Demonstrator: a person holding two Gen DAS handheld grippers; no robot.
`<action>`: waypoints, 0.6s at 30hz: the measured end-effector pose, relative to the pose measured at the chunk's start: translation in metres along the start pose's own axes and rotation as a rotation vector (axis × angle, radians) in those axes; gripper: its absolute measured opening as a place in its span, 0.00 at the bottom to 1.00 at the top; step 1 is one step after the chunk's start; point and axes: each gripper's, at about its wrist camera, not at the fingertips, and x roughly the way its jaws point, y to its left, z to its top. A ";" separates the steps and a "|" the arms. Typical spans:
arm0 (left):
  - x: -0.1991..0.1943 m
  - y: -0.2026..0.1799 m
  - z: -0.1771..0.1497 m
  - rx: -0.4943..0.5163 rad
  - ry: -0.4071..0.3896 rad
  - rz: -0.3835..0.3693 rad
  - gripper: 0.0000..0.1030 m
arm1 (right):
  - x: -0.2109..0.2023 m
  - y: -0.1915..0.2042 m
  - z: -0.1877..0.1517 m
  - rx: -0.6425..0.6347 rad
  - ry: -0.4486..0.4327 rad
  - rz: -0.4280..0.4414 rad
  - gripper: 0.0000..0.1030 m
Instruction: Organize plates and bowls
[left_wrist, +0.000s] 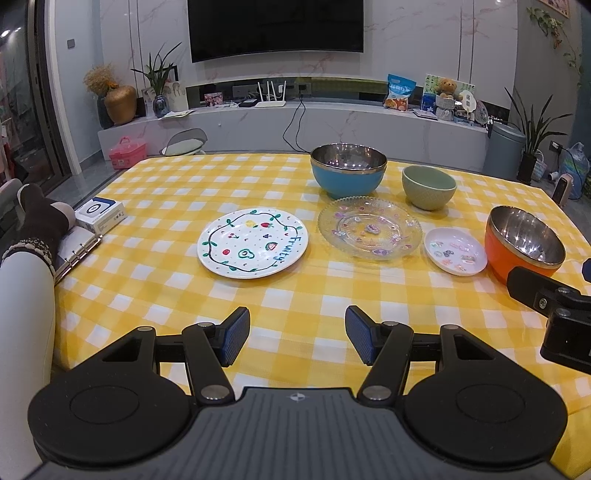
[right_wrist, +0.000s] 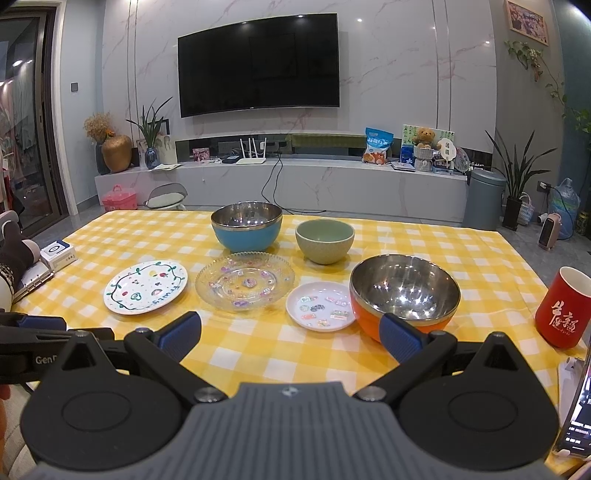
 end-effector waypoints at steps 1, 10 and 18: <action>0.000 0.000 0.000 0.000 0.000 0.000 0.69 | 0.000 0.000 0.000 0.002 0.001 0.000 0.98; 0.000 -0.001 0.000 0.001 0.003 -0.001 0.69 | 0.001 0.000 -0.001 -0.004 0.008 -0.005 0.98; -0.001 -0.001 -0.001 0.001 0.003 -0.002 0.69 | 0.001 0.000 -0.001 -0.007 0.014 -0.005 0.98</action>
